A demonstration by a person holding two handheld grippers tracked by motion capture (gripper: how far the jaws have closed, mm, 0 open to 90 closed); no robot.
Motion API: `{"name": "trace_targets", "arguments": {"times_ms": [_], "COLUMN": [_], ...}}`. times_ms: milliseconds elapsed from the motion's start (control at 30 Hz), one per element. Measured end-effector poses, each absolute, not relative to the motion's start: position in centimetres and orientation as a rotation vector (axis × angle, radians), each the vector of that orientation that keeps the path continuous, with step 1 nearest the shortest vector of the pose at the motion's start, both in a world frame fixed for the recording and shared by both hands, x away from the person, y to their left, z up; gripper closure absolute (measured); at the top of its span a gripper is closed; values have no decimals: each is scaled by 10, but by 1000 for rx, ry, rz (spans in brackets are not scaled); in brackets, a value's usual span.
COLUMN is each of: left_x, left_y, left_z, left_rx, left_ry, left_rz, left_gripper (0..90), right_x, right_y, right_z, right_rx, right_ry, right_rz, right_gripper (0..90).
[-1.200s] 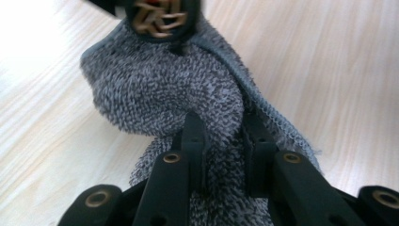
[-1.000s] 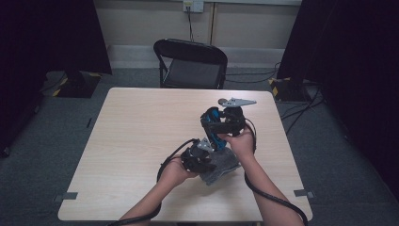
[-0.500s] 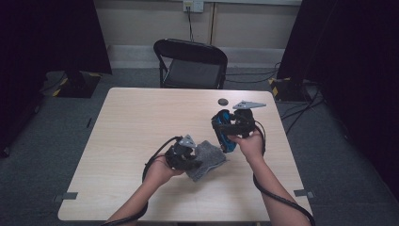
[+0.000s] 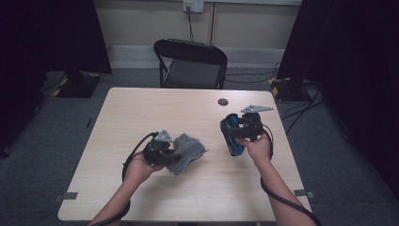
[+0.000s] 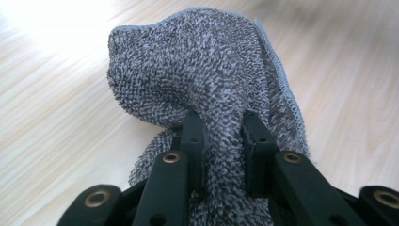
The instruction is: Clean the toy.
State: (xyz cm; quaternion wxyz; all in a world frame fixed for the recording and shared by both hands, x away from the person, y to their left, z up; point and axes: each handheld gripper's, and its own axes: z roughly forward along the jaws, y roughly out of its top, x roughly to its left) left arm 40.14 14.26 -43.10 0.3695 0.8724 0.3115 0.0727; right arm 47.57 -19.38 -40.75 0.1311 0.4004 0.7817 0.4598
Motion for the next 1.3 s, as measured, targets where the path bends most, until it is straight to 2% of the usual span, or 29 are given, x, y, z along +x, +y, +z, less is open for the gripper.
{"name": "trace_targets", "arguments": {"times_ms": [300,567,1300], "left_x": [414,425,446], "left_y": [166,177,188], "left_z": [-436,-448,-463], "left_rx": [2222,2199,2202], "left_ry": [865,938,1004], "left_rz": [249,234,252], "left_gripper": [744,744,731], "right_x": [477,477,501], "right_y": [-210,-221,-216], "right_z": [-419,-435,-467], "right_rx": [1204,1243,1324], "right_ry": [2279,2309,2324], "right_rz": [1272,1183,1076], "right_gripper": [255,255,253]}}
